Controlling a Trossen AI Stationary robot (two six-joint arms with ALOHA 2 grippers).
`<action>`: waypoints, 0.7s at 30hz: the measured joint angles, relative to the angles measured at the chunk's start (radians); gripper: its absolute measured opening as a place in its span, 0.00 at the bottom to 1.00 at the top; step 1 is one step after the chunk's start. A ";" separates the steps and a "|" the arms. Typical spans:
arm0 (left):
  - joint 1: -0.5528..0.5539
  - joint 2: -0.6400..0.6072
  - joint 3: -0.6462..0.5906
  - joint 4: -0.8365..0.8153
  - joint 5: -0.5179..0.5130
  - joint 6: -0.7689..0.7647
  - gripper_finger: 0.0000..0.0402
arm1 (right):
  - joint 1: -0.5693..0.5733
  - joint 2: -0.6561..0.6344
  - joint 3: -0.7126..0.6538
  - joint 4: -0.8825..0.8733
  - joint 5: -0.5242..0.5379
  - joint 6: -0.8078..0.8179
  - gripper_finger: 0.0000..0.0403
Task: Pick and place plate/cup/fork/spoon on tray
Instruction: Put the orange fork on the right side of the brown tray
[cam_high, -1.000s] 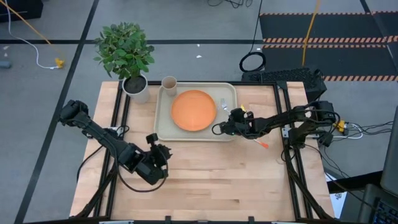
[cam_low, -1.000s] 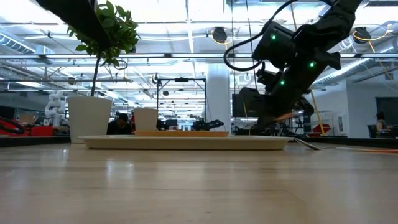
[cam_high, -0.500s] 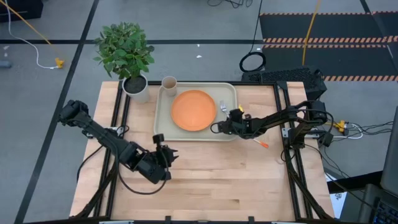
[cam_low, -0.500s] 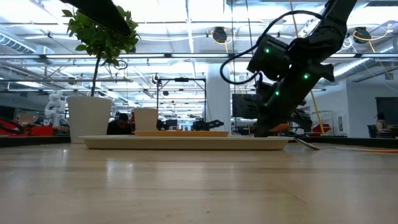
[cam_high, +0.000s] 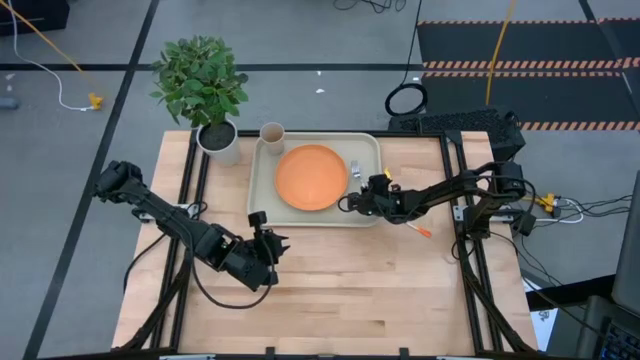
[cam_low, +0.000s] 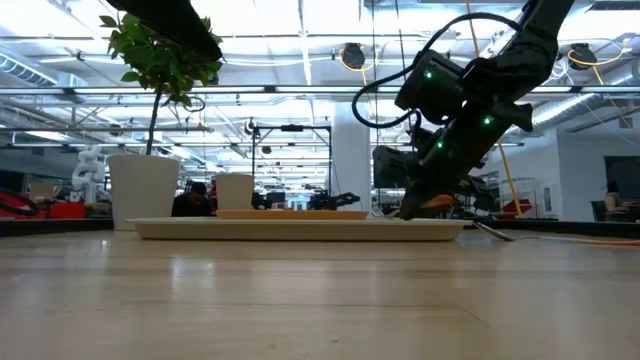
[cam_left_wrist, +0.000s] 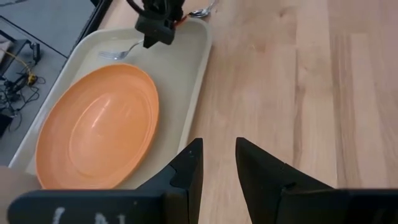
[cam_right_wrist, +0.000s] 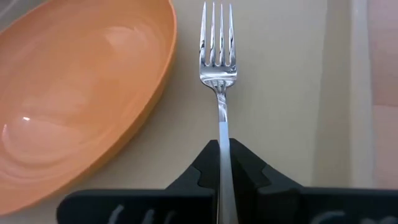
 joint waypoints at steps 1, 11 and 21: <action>0.001 0.000 0.000 0.002 0.002 0.000 0.24 | 0.000 0.007 0.000 0.004 -0.001 0.001 0.01; 0.001 0.000 0.000 0.011 0.005 0.010 0.24 | 0.000 0.068 0.000 0.075 -0.003 0.003 0.10; 0.001 0.000 0.000 0.011 0.007 0.009 0.24 | -0.008 0.008 0.000 0.082 -0.007 -0.082 0.22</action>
